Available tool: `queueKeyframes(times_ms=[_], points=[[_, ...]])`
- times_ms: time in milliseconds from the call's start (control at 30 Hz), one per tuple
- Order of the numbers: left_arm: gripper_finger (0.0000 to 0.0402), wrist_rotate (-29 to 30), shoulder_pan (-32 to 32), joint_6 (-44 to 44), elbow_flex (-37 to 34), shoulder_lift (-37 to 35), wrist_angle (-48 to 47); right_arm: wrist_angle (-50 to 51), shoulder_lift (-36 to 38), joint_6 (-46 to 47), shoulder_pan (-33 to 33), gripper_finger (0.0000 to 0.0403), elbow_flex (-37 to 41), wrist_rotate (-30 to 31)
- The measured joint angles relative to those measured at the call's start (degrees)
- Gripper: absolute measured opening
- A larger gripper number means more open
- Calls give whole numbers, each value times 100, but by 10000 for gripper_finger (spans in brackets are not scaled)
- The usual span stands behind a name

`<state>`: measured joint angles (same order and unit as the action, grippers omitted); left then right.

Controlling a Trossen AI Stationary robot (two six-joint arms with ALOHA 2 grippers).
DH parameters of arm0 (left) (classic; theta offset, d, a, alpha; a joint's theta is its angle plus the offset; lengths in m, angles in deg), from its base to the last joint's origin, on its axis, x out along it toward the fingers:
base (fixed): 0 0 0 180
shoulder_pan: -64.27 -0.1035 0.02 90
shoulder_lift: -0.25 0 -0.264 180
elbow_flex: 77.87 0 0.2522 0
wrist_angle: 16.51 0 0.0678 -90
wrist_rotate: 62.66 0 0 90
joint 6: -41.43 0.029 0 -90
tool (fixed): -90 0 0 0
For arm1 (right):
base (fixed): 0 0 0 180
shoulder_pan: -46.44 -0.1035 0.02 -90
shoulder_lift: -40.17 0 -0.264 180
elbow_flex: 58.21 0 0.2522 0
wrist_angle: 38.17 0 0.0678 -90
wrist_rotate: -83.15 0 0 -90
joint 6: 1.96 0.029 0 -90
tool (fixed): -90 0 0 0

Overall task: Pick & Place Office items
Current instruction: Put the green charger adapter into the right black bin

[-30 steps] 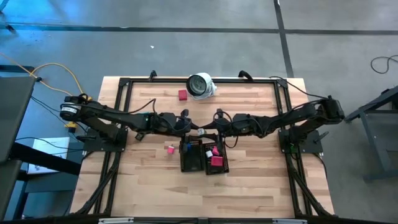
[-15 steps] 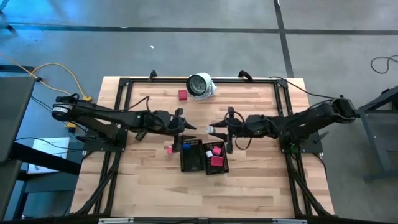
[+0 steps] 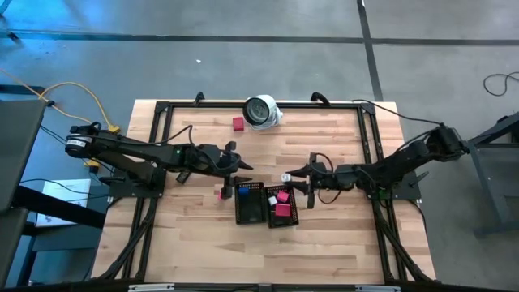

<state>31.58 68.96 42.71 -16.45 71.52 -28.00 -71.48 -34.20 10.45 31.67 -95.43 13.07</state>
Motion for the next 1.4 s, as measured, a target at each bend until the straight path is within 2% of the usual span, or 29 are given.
queueKeyframes(times_ms=[167, 433, 567, 700, 933, 1400], points=[[158, -137, 0, 0, 0, 0, 69, -199, -353, 154, -192, 113, 30, 146], [158, -205, 21, -22, -44, 0, 95, -1477, -1744, 439, -408, 113, 30, 212], [158, -288, 28, -68, -231, -1, 393, -2262, -2372, 524, -497, 113, 30, 248], [158, -325, 28, -157, -529, -7, 820, -2476, -2733, 794, -518, 113, 30, 232], [158, -325, 28, -263, -905, -7, 1483, -2437, -2907, 1065, -637, 113, 30, 234], [158, -460, 28, -302, -944, -9, 1663, -2124, -2909, 1241, -854, 113, 28, 540]])
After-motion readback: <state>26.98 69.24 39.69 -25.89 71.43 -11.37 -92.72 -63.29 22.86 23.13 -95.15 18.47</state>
